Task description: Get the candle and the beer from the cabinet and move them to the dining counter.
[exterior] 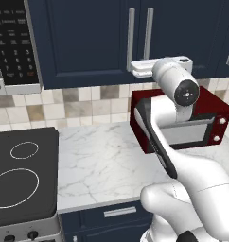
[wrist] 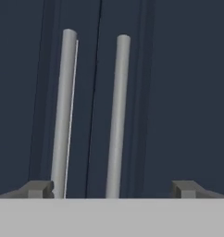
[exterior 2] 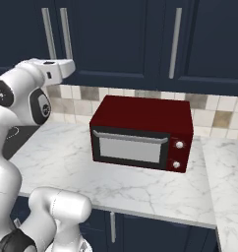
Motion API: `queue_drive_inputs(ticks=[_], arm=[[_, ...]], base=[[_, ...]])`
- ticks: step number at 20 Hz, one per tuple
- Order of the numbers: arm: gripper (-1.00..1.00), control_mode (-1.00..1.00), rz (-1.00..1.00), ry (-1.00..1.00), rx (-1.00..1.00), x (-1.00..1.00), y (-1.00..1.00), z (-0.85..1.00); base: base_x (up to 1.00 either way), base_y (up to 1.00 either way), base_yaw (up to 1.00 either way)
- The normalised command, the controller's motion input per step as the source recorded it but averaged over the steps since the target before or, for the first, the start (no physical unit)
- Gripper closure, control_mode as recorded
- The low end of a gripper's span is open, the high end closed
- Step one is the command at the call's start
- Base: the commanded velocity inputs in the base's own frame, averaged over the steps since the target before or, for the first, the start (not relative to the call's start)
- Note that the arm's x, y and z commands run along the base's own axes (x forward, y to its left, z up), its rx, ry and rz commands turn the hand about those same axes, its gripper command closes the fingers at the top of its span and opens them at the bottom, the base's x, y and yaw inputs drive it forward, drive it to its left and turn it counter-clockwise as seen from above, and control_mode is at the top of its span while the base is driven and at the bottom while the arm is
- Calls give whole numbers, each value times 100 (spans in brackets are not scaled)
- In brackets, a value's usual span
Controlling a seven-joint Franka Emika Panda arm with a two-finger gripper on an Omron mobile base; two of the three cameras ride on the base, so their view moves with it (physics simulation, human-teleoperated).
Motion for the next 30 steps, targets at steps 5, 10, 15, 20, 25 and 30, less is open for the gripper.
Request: queue_drive_inputs(ticks=[5, 10, 15, 20, 25, 30], arm=[[-100, -100, 0, -9, 0, 1, 1, 0], [-100, -100, 0, -4, 0, 13, 0, 0], [-100, -100, 0, -1, 0, 32, 1, 0], [-100, -100, 0, -1, 0, 30, 0, 0], [-100, -100, 0, 0, 0, 35, 0, 0], [-100, -100, 0, 0, 0, 41, 0, 0]], base=[[0, 0, 0], [0, 0, 0], [0, 0, 0], [0, 0, 0], [0, 0, 0], [0, 0, 0]])
